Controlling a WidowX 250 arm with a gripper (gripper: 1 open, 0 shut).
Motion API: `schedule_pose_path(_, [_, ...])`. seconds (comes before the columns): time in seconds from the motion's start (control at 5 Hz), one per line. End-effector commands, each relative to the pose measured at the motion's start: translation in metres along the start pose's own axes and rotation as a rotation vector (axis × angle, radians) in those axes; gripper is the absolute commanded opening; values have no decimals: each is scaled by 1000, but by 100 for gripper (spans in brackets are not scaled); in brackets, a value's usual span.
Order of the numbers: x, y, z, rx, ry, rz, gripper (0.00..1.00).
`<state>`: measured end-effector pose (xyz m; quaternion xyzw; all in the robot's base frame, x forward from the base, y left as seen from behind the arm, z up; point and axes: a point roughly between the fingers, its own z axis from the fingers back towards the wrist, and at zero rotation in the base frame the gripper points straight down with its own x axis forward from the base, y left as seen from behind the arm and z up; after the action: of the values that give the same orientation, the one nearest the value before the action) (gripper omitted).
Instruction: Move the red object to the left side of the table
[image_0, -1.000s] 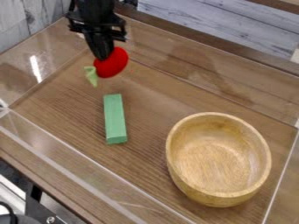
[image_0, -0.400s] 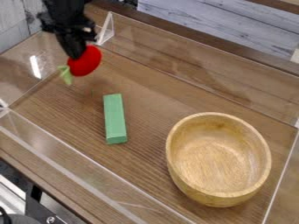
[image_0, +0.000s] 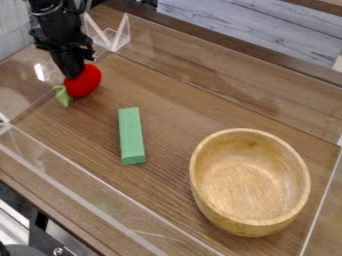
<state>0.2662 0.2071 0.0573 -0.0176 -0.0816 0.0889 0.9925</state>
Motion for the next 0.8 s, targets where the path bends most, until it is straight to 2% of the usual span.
schedule_pose_path(0.0, [10,10,12,20,-39,27,0])
schedule_pose_path(0.2, [10,10,9,9,-28,51,100])
schedule_pose_path(0.6, [11,9,1,6,-17,213,100])
